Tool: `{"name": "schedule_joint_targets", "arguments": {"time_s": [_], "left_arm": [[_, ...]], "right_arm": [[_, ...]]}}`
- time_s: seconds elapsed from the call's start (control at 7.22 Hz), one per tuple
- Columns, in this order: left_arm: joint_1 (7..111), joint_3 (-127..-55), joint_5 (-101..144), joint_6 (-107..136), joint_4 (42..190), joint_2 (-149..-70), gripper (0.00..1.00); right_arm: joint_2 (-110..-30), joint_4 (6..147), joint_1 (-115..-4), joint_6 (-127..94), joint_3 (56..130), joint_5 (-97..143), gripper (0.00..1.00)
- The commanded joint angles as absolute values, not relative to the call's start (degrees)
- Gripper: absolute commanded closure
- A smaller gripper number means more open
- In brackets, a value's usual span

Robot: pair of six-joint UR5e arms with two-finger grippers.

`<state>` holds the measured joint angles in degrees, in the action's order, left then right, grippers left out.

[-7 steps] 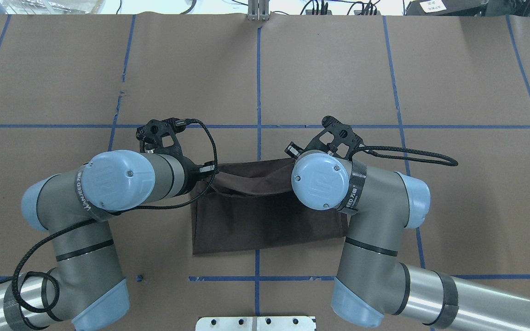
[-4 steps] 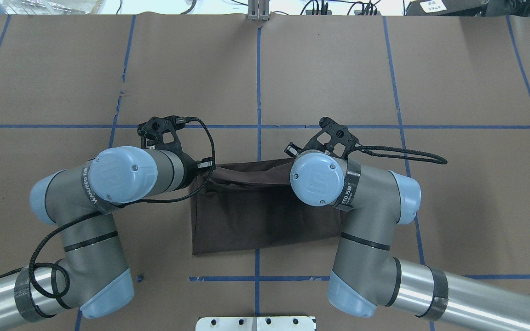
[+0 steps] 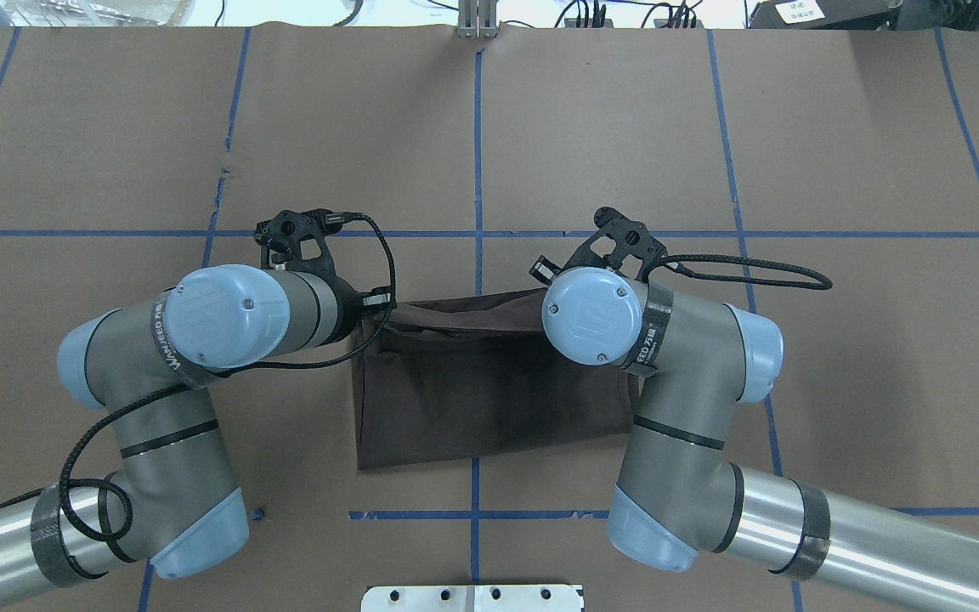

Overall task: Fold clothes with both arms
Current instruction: 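Lay the folded edge down with both grippers onto the far half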

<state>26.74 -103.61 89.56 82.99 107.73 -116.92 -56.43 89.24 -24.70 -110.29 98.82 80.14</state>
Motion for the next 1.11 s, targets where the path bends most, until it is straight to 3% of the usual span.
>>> {"name": "schedule_joint_targets", "arguments": {"time_s": [0.0, 0.14, 0.28, 0.69, 0.97], "left_arm": [[27.4, -101.8, 89.6, 82.9, 107.9, -117.6, 1.0], [27.6, -100.6, 89.6, 82.9, 108.8, -117.9, 0.96], [27.8, -100.0, 89.7, 79.0, 109.2, -117.9, 0.01], [32.8, -100.9, 98.3, 68.2, 110.7, -117.3, 0.0], [33.2, -100.9, 98.3, 67.1, 110.7, -117.2, 0.0]], "right_arm": [[-56.4, 89.3, -25.5, -109.7, 98.8, 81.2, 1.0], [-56.5, 89.3, -25.5, -108.3, 98.8, 81.3, 0.9], [-56.3, 89.5, -25.4, -101.8, 98.7, 81.6, 0.01], [-55.8, 90.1, -25.5, -97.9, 102.8, 85.5, 0.0], [-55.2, 90.1, -19.0, -92.9, 102.4, 81.1, 0.0]]}}
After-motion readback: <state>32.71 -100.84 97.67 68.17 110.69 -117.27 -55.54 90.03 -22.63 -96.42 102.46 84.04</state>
